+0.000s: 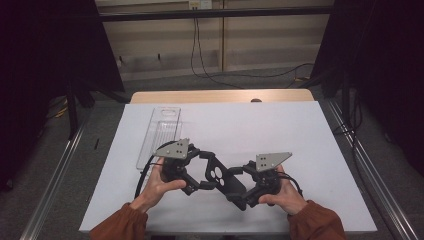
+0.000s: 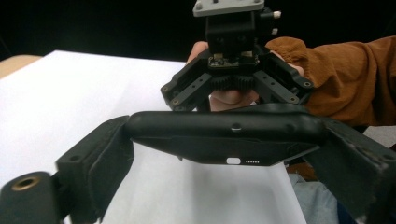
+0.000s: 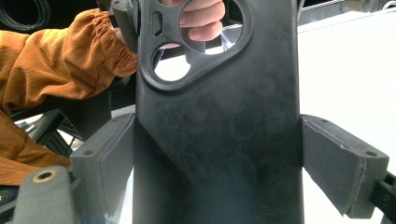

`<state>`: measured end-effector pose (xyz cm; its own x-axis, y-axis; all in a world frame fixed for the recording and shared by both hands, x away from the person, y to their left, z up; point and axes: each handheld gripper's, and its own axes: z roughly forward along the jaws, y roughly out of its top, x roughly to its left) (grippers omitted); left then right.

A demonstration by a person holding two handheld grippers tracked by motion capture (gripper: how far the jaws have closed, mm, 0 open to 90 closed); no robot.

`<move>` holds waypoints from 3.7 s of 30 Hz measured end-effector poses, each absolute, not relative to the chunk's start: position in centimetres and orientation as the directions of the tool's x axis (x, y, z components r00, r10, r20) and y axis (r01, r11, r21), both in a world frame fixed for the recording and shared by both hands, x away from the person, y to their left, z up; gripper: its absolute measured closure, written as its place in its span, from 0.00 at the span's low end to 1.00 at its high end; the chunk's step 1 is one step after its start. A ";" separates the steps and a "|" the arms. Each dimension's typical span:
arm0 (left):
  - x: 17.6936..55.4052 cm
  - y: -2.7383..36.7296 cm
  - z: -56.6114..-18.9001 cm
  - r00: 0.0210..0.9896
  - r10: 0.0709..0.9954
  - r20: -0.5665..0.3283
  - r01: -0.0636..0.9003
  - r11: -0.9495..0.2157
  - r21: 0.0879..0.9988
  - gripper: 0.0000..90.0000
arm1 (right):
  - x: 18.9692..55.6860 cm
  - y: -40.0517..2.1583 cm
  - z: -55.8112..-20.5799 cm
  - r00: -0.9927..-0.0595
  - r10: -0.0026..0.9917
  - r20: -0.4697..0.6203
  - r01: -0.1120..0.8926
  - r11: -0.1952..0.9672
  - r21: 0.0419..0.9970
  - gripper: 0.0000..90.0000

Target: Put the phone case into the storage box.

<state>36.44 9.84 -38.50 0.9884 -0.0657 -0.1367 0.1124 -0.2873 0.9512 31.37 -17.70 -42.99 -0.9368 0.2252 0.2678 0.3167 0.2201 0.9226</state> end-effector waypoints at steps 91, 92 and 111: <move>36.8 11.9 -36.8 0.948 0.250 -0.199 0.265 -0.268 0.926 0.16 | 31.1 -19.3 -41.8 -0.787 0.564 0.250 0.362 0.095 0.927 0.02; 36.8 12.0 -36.8 0.946 0.257 -0.198 0.267 -0.268 0.926 0.16 | 31.0 -19.3 -41.8 -0.781 0.572 0.250 0.365 0.094 0.926 0.02; 37.2 13.5 -36.5 0.907 0.367 -0.206 0.306 -0.239 0.921 0.16 | 28.9 -21.8 -42.3 -0.640 0.758 0.129 0.307 0.098 0.947 0.00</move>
